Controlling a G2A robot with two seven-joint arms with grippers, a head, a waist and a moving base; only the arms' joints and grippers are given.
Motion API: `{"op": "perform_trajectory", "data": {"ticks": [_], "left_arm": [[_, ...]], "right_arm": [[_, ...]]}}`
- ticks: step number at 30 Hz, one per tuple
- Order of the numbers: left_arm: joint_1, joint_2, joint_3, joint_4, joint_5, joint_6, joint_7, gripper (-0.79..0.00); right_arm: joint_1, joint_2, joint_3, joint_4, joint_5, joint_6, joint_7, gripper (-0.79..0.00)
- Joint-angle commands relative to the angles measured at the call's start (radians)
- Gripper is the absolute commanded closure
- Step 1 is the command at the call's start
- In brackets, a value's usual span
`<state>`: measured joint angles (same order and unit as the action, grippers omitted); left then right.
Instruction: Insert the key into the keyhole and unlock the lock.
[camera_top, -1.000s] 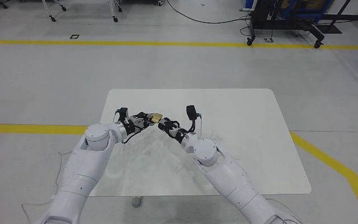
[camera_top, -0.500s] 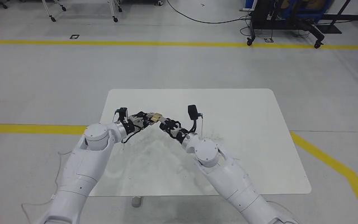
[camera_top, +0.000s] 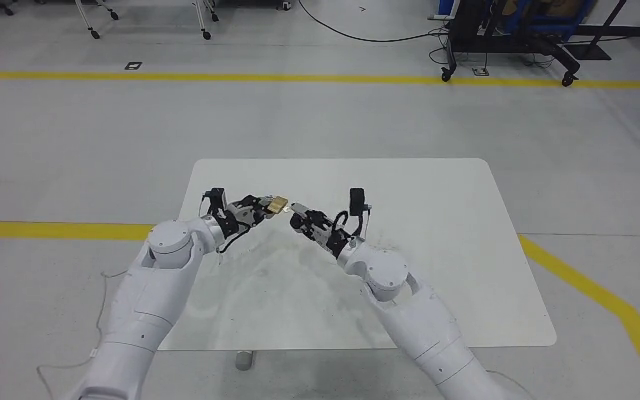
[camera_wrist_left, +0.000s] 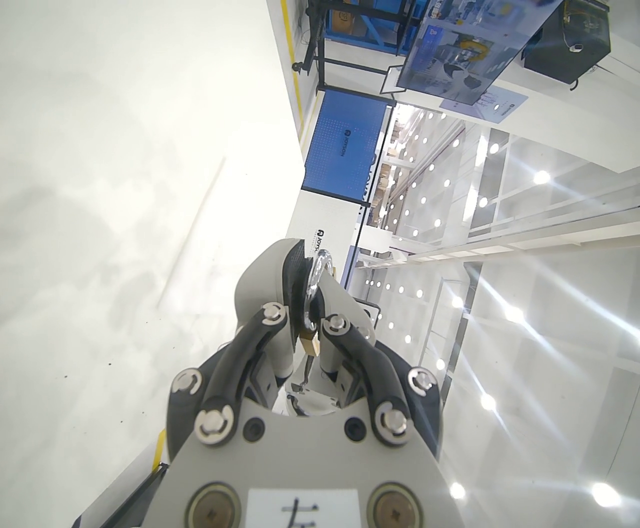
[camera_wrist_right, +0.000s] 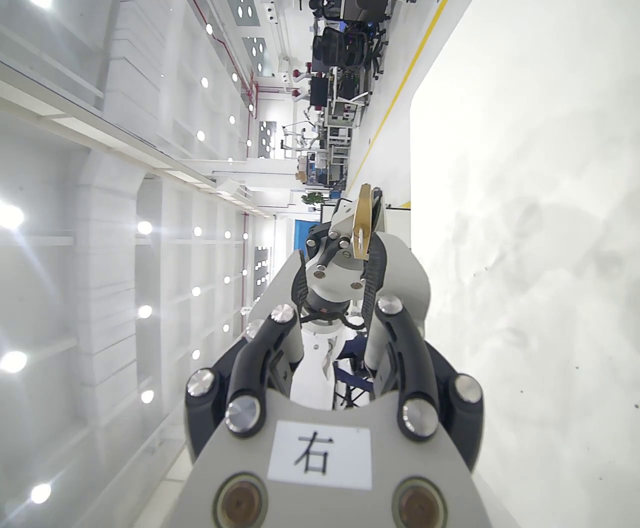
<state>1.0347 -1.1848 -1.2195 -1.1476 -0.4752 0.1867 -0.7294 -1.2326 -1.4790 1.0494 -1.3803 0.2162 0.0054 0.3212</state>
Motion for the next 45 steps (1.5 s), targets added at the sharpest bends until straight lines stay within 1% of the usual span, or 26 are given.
{"op": "perform_trajectory", "data": {"ticks": [1,2,4,6,10,13,17,21,30,35,39,41,42,43,44,45], "left_arm": [[0.002,0.000,-0.002,-0.002,-0.001,-0.004,0.000,0.000],[0.003,0.000,-0.002,0.000,-0.006,0.002,-0.003,0.000],[0.001,-0.001,-0.003,0.007,-0.031,0.026,-0.018,0.000],[-0.001,-0.004,-0.005,0.025,-0.095,0.080,-0.050,0.000],[-0.023,-0.008,0.003,0.065,-0.142,0.167,-0.081,0.000],[-0.034,-0.011,0.003,0.089,-0.193,0.201,-0.109,0.000],[-0.043,-0.014,0.003,0.111,-0.231,0.227,-0.133,0.000],[-0.046,-0.015,0.004,0.118,-0.261,0.247,-0.153,0.000],[-0.051,-0.013,0.008,0.123,-0.269,0.252,-0.167,0.000],[-0.049,-0.011,0.009,0.118,-0.260,0.239,-0.160,0.000],[-0.045,-0.009,0.006,0.105,-0.245,0.194,-0.150,0.000],[-0.040,-0.008,0.002,0.094,-0.235,0.158,-0.142,0.000],[-0.036,-0.008,-0.002,0.089,-0.238,0.144,-0.142,0.000],[-0.033,-0.007,-0.007,0.084,-0.244,0.132,-0.142,0.000],[-0.032,-0.007,-0.011,0.083,-0.248,0.122,-0.141,0.000],[-0.031,-0.006,-0.013,0.082,-0.249,0.113,-0.142,0.000]], "right_arm": [[-0.011,0.004,0.025,-0.008,0.036,-0.017,0.029,-0.046],[-0.018,0.007,0.036,-0.015,0.047,-0.037,0.046,0.000],[-0.029,0.013,0.055,-0.028,0.048,-0.090,0.076,0.000],[-0.040,0.017,0.065,-0.035,0.045,-0.153,0.107,0.000],[-0.032,0.019,0.062,-0.016,0.038,-0.229,0.144,0.000],[0.004,0.015,0.034,0.039,-0.029,-0.285,0.129,0.000],[0.038,0.006,0.002,0.101,-0.046,-0.342,0.111,0.000],[0.065,-0.003,-0.021,0.152,-0.048,-0.372,0.093,0.000],[0.112,-0.018,-0.060,0.245,-0.062,-0.377,0.056,0.000],[0.113,-0.021,-0.058,0.247,-0.050,-0.408,0.050,0.000],[0.093,-0.017,-0.042,0.214,-0.019,-0.417,0.065,0.000],[0.078,-0.016,-0.030,0.193,0.058,-0.409,0.112,0.000],[0.070,-0.015,-0.022,0.184,0.113,-0.398,0.150,-0.092],[0.066,-0.014,-0.013,0.179,0.170,-0.380,0.194,-0.148],[0.063,-0.012,-0.003,0.176,0.221,-0.361,0.238,-0.225],[0.061,-0.010,0.007,0.177,0.268,-0.340,0.279,-0.262]]}}
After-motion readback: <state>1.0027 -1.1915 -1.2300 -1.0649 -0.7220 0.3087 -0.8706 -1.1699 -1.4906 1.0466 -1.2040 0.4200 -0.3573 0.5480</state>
